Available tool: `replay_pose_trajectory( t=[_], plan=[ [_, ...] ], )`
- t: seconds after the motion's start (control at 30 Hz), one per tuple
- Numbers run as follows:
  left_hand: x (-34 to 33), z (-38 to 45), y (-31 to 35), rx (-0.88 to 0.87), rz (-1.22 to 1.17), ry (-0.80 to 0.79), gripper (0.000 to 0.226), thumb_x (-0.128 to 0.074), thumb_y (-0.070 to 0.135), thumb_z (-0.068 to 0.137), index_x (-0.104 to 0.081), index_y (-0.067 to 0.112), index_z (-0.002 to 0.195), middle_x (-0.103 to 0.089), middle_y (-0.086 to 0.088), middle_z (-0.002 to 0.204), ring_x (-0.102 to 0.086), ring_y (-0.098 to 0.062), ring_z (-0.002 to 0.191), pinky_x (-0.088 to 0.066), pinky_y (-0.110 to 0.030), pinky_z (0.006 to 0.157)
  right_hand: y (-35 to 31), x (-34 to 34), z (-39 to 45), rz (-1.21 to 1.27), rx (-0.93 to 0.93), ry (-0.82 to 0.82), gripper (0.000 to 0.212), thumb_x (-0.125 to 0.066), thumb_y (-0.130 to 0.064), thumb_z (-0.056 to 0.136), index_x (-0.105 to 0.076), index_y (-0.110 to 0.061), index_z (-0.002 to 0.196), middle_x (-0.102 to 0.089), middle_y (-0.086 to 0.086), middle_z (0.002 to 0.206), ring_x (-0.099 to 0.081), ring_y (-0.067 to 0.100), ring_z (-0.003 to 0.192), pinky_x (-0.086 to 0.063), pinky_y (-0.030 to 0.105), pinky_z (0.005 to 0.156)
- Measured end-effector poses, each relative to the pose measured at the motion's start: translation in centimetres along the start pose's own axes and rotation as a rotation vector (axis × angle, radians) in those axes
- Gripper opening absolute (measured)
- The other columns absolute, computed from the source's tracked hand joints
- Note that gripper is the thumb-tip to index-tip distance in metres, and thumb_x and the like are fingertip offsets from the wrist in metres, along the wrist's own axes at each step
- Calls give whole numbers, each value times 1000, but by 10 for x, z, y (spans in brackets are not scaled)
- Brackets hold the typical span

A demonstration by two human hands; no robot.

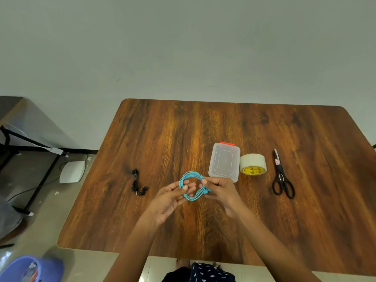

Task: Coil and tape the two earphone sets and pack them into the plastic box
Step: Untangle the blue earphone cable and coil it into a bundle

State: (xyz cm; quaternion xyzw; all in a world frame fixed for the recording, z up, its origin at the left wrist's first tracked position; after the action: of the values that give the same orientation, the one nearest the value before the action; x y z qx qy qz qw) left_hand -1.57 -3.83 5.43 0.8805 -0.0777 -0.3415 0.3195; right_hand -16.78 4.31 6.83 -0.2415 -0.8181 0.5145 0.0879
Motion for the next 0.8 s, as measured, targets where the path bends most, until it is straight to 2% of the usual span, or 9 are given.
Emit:
replay_pose_trajectory(
  t=[0.13,0.2,0.27,0.4,0.53,0.67,0.8],
  plan=[
    [-6,-8,-13,-75,181,213,18,-57,2,90,-66,0,106,-73,-13,102,-71,-19,96,-58,-27,75,0,-5,-2,-120,124,110,25,-68,-12,84,-70,-5,108,-74,5,96,-71,19,87,-60,34,75],
    [-12,-11,-16,-105,184,239,18,-57,6,92,-67,1,105,-74,-11,102,-70,-19,97,-58,-30,79,-1,-5,-4,-227,186,202,26,-72,-15,82,-67,-10,107,-71,-1,98,-70,12,87,-59,30,74],
    [-16,-12,-17,-127,171,250,19,-57,8,92,-67,1,107,-73,-11,103,-69,-20,100,-56,-34,85,-2,-5,-6,-279,239,261,21,-74,-18,80,-65,-14,98,-70,-4,92,-69,10,84,-59,25,72],
    [-23,-12,-17,-135,125,220,18,-56,9,93,-69,3,105,-73,-10,104,-69,-21,100,-59,-30,77,-3,-6,-9,-317,258,239,14,-74,-16,81,-73,-7,91,-74,2,86,-71,13,80,-60,36,74],
    [-25,-12,-16,-122,98,177,20,-57,9,92,-68,4,109,-72,-11,106,-69,-22,102,-58,-30,78,-5,-6,-9,-315,213,174,11,-72,-15,82,-73,-8,91,-74,3,87,-70,13,84,-59,38,81],
    [-29,-10,-15,-117,94,160,21,-56,8,93,-67,2,110,-72,-15,105,-70,-23,97,-58,-29,74,-8,-9,-11,-356,239,169,10,-69,-15,85,-73,-9,92,-73,2,89,-69,12,86,-58,33,82],
    [-31,-8,-16,-108,86,155,25,-51,6,96,-63,-2,117,-70,-19,110,-68,-26,101,-57,-33,84,-9,-15,-16,-395,278,149,15,-68,-11,85,-73,-9,99,-73,3,95,-68,9,87,-57,25,78]
  ],
)
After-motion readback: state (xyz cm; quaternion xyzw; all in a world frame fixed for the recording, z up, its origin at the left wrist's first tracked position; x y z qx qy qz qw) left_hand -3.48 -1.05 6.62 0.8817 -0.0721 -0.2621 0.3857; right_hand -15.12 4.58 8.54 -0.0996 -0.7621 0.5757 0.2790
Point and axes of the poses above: each hand's wrist, its own z-axis towards the middle knuckle, its own x-axis out of the back of the hand, y = z × x, the point moved 4 cm from there along z, towards the middle knuckle
